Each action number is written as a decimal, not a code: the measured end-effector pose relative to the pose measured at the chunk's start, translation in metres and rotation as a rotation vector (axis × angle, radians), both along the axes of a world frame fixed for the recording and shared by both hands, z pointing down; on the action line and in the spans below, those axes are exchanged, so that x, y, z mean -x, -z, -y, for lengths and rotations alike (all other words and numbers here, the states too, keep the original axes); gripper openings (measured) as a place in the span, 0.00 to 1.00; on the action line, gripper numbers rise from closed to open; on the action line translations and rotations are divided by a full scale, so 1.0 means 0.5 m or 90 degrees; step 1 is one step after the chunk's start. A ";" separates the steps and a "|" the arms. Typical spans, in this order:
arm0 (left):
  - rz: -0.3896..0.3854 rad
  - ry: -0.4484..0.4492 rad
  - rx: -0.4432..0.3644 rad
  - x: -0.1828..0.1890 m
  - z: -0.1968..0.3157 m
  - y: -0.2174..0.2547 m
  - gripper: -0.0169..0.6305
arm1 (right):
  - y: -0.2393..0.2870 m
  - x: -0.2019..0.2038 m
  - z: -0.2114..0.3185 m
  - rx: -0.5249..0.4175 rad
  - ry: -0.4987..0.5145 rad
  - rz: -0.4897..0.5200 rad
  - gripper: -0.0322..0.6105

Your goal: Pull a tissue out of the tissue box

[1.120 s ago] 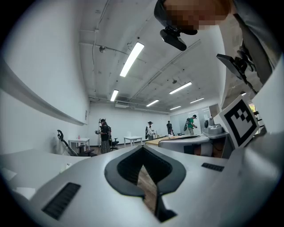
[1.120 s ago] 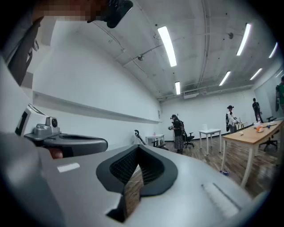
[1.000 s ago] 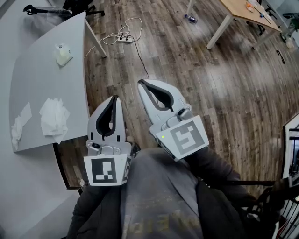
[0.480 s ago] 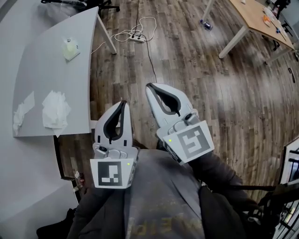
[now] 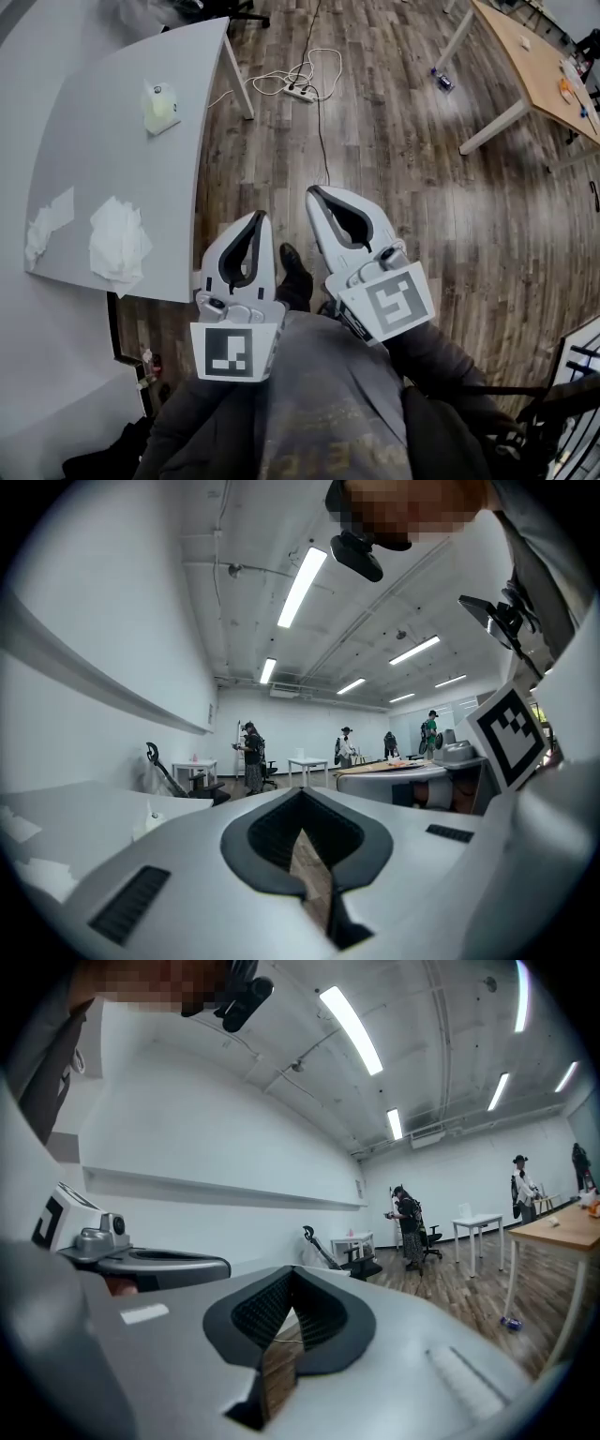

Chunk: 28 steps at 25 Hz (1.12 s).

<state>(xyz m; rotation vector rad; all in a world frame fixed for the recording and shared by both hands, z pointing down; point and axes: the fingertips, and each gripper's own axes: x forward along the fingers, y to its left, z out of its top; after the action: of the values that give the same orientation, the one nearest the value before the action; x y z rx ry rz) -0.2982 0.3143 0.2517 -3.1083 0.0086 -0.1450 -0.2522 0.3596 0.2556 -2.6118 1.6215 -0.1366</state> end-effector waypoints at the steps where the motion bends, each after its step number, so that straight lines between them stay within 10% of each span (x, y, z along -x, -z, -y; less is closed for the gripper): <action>1: 0.002 0.000 0.002 -0.025 0.018 -0.005 0.03 | -0.004 -0.025 0.019 0.002 0.002 0.001 0.05; 28: -0.019 0.146 -0.028 -0.541 0.476 -0.006 0.02 | -0.009 -0.536 0.450 -0.001 0.111 -0.010 0.05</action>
<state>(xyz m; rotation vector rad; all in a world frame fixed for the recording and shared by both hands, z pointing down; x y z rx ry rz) -0.0276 0.0765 0.2545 -3.0560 0.3636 -0.1029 0.0160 0.1345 0.2599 -2.4735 1.8519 -0.1232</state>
